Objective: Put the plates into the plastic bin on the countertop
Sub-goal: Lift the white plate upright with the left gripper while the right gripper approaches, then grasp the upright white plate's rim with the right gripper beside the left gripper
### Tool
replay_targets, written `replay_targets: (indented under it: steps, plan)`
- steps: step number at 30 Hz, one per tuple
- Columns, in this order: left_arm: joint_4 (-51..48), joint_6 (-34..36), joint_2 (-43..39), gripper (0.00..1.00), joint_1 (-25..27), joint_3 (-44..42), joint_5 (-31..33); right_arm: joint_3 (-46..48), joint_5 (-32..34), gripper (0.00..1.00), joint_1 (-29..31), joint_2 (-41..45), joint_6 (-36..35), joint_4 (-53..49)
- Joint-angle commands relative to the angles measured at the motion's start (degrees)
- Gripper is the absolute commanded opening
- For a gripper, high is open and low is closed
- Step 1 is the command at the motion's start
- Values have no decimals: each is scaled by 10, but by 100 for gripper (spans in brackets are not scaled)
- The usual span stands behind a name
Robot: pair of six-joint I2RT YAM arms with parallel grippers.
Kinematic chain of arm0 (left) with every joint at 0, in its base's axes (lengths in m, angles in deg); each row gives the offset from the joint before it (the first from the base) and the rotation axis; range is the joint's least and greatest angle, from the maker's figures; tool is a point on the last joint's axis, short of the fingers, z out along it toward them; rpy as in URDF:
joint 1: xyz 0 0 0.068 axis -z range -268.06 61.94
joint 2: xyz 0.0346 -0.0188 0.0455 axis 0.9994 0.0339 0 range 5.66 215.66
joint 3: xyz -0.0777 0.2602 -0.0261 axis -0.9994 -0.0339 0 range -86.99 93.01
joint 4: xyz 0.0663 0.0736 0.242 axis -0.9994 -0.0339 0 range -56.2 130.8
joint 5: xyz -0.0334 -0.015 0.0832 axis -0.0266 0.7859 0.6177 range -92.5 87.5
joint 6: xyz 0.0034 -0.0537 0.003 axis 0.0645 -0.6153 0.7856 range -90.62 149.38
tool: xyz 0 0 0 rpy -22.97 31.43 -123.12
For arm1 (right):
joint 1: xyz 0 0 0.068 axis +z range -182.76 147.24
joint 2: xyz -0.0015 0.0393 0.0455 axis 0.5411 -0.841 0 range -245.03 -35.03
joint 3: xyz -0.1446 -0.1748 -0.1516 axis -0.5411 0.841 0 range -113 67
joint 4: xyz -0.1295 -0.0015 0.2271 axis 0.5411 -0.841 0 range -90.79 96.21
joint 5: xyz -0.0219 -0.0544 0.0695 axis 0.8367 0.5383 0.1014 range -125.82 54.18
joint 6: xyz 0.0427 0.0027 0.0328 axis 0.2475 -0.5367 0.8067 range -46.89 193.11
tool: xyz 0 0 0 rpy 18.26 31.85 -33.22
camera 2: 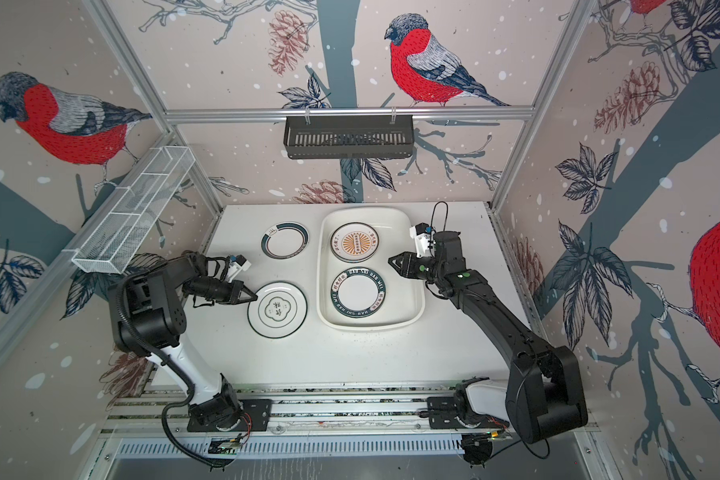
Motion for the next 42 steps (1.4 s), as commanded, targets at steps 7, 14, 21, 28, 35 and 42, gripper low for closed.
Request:
replay_targets:
  steps: [7,14,21,28,35,42]
  plan:
    - [-31,12,-8,0,-7,27,-23,-15,10,41,22,3,-23,6]
    - [-43,9,-12,0,-7,44,-36,-19,16,41,37,-4,-26,9]
    - [-51,3,-13,0,-6,64,-46,-25,21,41,47,-12,-29,9]
    - [-61,-1,-13,0,-6,79,-60,-29,18,41,64,-18,-28,19]
    - [-75,-4,-18,0,-7,107,-72,-40,13,44,99,-26,-27,40]
    - [-89,-5,-24,0,-6,132,-82,-43,-21,44,146,-53,-7,102]
